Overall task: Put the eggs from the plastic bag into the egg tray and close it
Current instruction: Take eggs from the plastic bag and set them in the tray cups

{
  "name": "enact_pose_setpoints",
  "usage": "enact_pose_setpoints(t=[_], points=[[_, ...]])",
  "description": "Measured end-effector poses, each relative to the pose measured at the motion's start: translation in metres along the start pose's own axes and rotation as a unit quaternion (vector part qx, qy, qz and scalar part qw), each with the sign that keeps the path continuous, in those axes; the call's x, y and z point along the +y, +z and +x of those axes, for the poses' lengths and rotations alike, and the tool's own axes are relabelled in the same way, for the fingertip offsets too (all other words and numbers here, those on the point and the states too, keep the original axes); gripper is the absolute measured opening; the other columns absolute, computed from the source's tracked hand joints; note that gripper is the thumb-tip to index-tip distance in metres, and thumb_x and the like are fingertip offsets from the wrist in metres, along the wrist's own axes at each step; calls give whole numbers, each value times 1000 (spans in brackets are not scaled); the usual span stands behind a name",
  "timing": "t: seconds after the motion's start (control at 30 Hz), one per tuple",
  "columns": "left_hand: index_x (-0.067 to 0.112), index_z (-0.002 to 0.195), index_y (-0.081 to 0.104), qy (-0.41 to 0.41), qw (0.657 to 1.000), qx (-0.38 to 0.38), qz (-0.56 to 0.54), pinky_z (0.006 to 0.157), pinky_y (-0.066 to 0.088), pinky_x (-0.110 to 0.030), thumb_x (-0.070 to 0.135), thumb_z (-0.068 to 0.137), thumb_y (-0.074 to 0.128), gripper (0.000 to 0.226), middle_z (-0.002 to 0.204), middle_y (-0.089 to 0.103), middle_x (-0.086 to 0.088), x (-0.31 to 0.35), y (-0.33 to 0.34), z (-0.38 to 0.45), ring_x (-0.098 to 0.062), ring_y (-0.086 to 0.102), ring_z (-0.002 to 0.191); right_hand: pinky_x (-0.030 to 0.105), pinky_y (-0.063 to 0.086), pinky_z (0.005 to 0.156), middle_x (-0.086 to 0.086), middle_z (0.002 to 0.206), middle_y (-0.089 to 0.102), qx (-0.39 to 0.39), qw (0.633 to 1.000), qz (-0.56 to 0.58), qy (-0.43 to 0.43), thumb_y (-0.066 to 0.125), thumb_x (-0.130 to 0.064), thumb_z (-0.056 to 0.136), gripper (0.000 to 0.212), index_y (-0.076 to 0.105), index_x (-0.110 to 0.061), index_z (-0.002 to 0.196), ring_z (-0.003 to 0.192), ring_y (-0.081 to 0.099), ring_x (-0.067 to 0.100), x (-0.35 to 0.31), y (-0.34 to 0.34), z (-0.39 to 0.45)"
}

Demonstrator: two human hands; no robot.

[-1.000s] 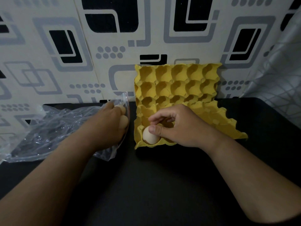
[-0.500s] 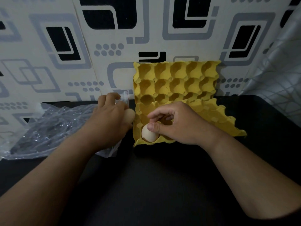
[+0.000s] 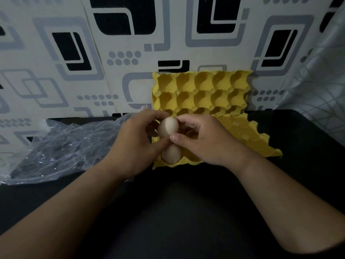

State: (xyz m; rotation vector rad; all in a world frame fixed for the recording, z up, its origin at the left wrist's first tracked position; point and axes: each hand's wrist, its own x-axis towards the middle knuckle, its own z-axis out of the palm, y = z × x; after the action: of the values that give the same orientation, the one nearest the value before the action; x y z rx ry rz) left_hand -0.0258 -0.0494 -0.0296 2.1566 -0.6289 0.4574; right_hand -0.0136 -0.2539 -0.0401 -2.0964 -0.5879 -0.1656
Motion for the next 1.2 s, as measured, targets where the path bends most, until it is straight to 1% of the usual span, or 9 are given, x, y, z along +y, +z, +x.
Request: enact_pose_setpoints(t=[0.13,0.27,0.4,0.57,0.73,0.93,1.03,1.1,1.2], points=[[11,119,68,-1,1000,15,-27,84,59,-36,20,79,85,44,110,71,-2,-2,1,0,-14,71,97,39,57,94,-5,111,78,32,999,7,-9,78,-23,93,35,73,-16,127,105,71,6,-2,1,1],[13,121,70,-6,999,27,-36,87,59,-38,17,78,86,46,111,73,0,-4,3,1,-13,71,99,41,57,94,-5,111,79,60,998,8,-14,77,-24,93,34,74,-18,126,105,71,7,-2,3,0],[19,121,72,-4,999,41,0,77,54,-35,20,77,87,46,104,73,5,-7,4,1,-14,67,88,42,57,94,-3,111,79,63,998,-8,-10,75,-23,95,32,74,-16,126,105,71,8,-1,6,2],[14,128,70,-22,1000,19,0,88,56,-37,21,85,81,44,110,74,1,-11,6,3,-13,70,98,42,56,96,-1,115,78,65,997,-29,1,75,-22,95,35,73,-18,130,109,70,11,3,9,3],[16,121,74,-31,999,19,16,83,55,-36,25,85,80,38,100,74,2,-12,10,2,-12,69,89,41,56,99,-2,122,77,58,997,-37,20,76,-23,93,40,71,-17,133,113,70,11,8,12,4],[14,105,77,-33,999,-11,3,74,52,-37,24,85,77,22,88,76,-1,-14,13,2,-16,69,83,42,59,94,-2,110,79,75,996,-39,30,82,-18,87,40,75,-18,126,101,72,12,10,15,5],[9,101,76,-17,1000,-10,17,72,48,-34,49,80,65,47,86,75,-7,-11,13,1,-20,64,82,37,61,91,-2,103,79,80,995,-26,47,86,-13,83,41,76,-17,123,94,74,8,10,14,6],[9,100,75,-11,1000,-13,25,71,46,-31,57,77,59,56,86,75,-8,-10,13,1,-19,63,83,34,62,89,-4,97,79,83,995,-8,55,87,-9,82,39,77,-15,119,89,75,7,10,14,6],[13,100,77,-22,999,-17,32,71,47,-32,44,84,71,35,84,74,-3,-13,14,2,-16,65,79,33,62,88,-5,93,78,91,994,2,61,87,-6,81,35,79,-11,115,88,76,9,11,15,7]])
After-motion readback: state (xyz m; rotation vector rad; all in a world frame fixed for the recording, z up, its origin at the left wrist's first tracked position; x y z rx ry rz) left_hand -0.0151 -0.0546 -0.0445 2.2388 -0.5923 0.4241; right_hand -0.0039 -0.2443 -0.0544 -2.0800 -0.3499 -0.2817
